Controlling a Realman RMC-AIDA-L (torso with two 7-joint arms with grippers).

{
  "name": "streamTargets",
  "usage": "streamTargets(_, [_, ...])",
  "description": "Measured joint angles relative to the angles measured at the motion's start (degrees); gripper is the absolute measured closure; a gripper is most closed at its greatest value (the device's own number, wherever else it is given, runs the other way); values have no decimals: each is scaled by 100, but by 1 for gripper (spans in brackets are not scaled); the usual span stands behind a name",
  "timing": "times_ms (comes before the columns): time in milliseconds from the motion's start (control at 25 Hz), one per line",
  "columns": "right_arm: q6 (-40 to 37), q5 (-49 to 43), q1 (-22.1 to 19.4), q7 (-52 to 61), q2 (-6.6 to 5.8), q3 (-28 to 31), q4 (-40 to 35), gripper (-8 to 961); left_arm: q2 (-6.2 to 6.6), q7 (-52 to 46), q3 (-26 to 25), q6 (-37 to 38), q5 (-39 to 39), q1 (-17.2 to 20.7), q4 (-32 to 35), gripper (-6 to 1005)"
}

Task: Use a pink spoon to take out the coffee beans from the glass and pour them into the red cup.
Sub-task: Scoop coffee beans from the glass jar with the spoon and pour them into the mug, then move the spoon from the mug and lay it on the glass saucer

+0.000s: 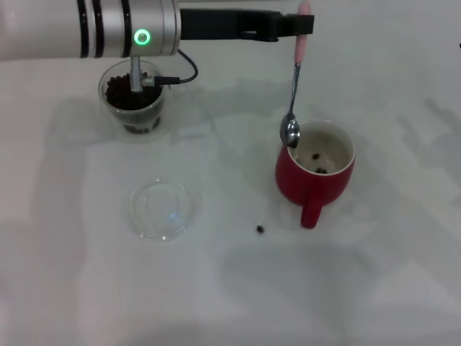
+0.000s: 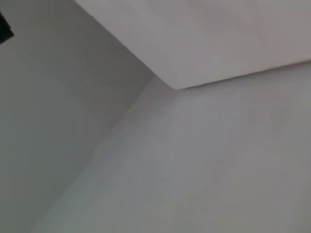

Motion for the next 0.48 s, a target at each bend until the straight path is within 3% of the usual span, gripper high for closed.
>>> streamTargets(480, [103, 4, 14, -3, -3, 17, 0, 319, -13, 654, 144, -64, -115, -16, 243, 867])
